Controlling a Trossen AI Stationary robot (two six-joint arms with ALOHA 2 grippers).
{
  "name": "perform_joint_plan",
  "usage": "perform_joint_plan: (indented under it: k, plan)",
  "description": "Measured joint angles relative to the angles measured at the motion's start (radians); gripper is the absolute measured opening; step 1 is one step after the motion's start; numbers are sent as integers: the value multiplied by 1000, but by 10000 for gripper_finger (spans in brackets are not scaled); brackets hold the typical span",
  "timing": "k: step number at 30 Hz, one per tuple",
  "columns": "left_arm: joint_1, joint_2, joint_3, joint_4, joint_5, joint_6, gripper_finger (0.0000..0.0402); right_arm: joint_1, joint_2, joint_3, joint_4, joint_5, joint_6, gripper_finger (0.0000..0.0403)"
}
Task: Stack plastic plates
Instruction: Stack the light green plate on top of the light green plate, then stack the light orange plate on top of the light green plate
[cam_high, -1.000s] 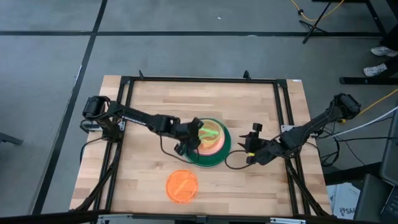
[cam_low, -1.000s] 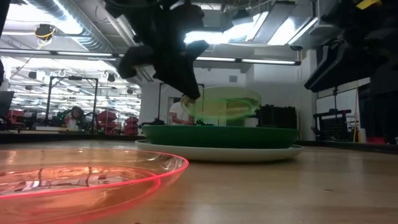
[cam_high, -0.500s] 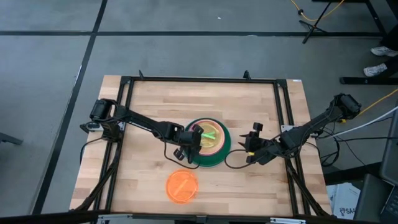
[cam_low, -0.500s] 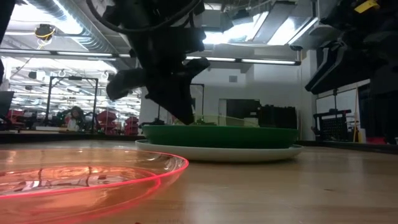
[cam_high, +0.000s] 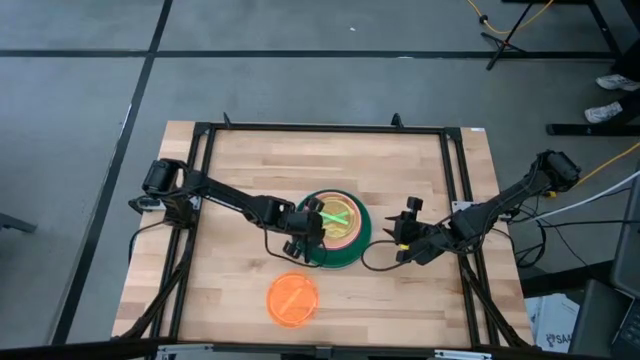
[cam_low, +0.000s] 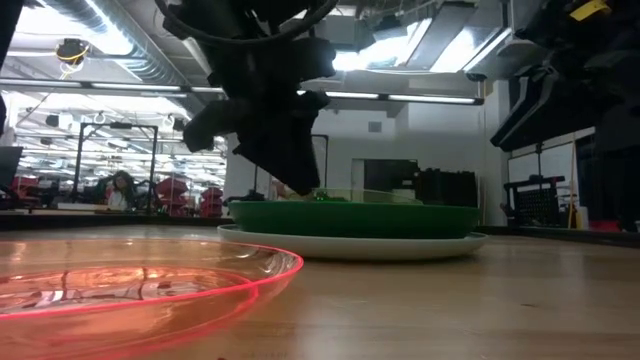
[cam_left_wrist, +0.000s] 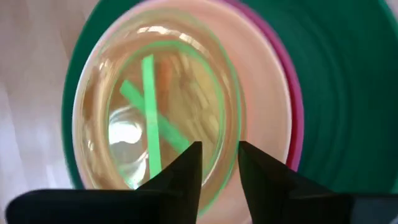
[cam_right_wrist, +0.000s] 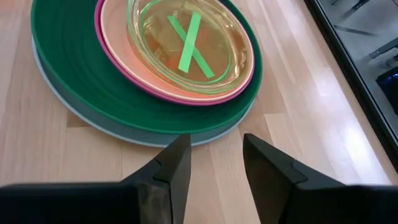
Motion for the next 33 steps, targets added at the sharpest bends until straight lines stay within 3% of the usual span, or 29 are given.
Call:
perform_joint_plan:
  k: [6,11,22,27,33]
  plan:
    - [-26,-56,0,-10,-35,-52,104,0,0,0,1,8,0,138]
    - [-48,-133,2,-76,-29,-186,104,0,0,0,2,9,0,138]
    - [-126,-198,0,-330,169,-693,105,0,0,0,5,18,0,138]
    - [-168,-187,-33,-336,262,-872,105,0,0,0,5,18,9,138]
    - [-189,-188,-111,-196,235,-954,105,0,0,0,6,43,9,138]
